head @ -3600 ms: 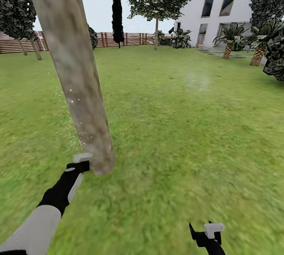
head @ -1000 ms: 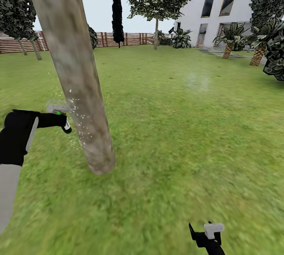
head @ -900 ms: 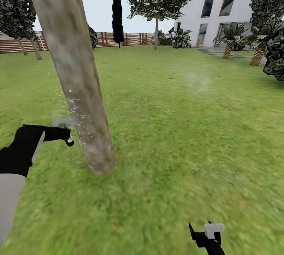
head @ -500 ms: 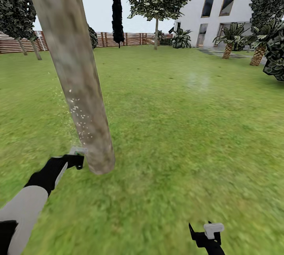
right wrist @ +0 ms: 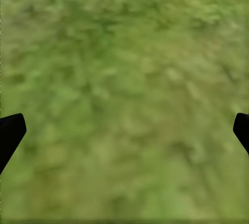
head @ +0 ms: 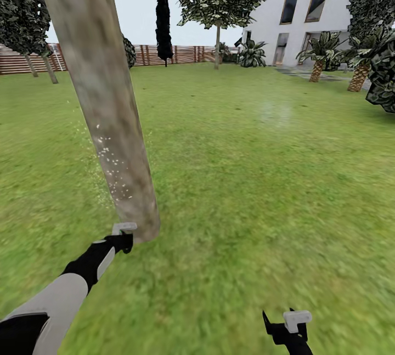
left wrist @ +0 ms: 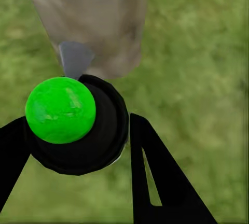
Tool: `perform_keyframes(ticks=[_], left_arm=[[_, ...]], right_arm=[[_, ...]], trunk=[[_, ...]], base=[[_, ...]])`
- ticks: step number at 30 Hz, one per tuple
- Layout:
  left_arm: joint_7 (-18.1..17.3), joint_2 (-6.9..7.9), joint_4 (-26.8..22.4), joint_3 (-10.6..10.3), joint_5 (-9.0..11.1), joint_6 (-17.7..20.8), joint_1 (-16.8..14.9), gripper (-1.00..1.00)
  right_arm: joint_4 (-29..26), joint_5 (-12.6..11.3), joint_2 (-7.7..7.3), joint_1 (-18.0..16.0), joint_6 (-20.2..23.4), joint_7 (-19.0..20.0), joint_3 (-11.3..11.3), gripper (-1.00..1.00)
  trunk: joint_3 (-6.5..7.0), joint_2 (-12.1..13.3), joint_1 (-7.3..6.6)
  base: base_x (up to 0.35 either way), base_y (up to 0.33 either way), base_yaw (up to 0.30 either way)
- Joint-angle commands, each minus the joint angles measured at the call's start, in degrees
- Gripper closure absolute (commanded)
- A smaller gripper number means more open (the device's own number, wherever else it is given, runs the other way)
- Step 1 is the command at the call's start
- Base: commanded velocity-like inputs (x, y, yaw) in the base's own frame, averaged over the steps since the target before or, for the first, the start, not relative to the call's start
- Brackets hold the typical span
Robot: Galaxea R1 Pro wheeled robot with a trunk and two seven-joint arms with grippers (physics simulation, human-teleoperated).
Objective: In the garden, pick up the pesticide atomizer on the floor and spray pesticide onto both trees until each tree trunk is fully covered.
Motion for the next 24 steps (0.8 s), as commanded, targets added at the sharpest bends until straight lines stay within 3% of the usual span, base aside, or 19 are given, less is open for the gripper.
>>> perform_keyframes(ticks=[1,10,13,19,24], left_arm=[[0.0,0.01,0.0,0.0,0.0,0.0,0.0,1.0],[0.2,0.11,0.1,0.0,0.1,0.0,0.1,1.0],[3.7,0.13,0.1,0.0,0.2,0.1,0.1,1.0],[4.7,0.52,0.1,0.0,0.2,0.7,0.1,1.0],[4.6,0.48,1.9,3.0,0.1,0.9,0.1,1.0]], right_arm=[[0.0,0.0,0.0,0.0,0.0,0.0,0.0,-1.0],[0.0,-0.1,0.0,0.0,0.0,-0.4,-0.1,-1.0],[0.0,-0.1,0.0,0.0,0.0,-0.3,-0.1,-1.0],[0.0,-0.1,0.0,0.0,0.0,-0.3,0.0,-1.0],[0.0,-0.1,0.0,0.0,0.0,-0.3,0.0,-1.0]], trunk=[[0.0,0.0,0.0],[0.0,0.0,0.0],[0.0,0.0,0.0],[0.0,0.0,0.0],[0.0,0.0,0.0]], base=[[0.0,0.0,0.0],[0.056,-0.12,0.0],[0.121,-0.257,0.0],[0.144,-0.253,0.162],[0.079,-0.076,0.271]])
